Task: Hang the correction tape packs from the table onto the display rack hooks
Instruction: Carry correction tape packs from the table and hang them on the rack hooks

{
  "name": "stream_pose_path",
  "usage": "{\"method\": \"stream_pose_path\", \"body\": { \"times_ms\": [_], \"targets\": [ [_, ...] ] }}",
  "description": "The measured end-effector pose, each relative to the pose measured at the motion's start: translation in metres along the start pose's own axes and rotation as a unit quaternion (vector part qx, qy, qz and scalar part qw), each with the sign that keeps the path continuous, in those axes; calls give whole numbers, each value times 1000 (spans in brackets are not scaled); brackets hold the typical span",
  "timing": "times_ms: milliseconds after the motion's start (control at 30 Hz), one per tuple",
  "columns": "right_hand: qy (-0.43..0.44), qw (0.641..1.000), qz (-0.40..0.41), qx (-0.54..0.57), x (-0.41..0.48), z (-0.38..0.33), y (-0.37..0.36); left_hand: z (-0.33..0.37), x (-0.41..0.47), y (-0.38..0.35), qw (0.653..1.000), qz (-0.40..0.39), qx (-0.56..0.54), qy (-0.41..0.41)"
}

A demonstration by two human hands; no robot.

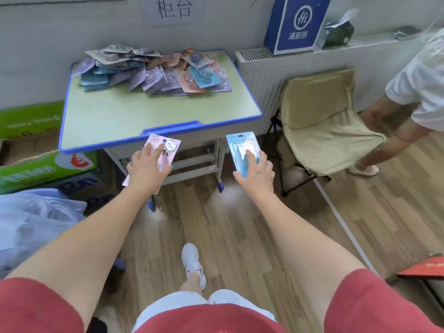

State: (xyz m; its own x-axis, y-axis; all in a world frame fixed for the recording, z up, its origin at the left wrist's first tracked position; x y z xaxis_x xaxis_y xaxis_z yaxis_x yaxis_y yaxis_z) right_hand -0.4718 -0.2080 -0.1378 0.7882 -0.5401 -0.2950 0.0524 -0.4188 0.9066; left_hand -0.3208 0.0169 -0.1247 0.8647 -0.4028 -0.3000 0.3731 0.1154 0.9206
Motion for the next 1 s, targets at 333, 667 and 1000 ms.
{"method": "stream_pose_path", "body": {
  "times_ms": [333,667,1000],
  "targets": [
    [-81,995,38,40,-149,108,-5,80,-119,-61,993,-23,40,-107],
    [-251,954,111,117,-287,209,-9,195,-198,-93,961,-51,56,-267],
    [-427,875,165,160,-486,282,-47,308,-346,-168,877,-122,81,-457]
  ]
}}
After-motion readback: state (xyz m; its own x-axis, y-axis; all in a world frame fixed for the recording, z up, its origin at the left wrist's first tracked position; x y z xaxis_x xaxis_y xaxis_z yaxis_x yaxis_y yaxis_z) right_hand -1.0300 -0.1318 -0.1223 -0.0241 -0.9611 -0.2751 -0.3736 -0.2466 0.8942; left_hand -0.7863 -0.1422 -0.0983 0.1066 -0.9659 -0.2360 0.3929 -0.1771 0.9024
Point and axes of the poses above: each hand's wrist, its own x-axis towards the middle knuckle, its own y-axis out of the back of the hand, z = x × y, the point moved 4 cm from there along x, towards the middle knuckle, and after that the axes turned 11 degrees about -z, right-handed, at the moved point
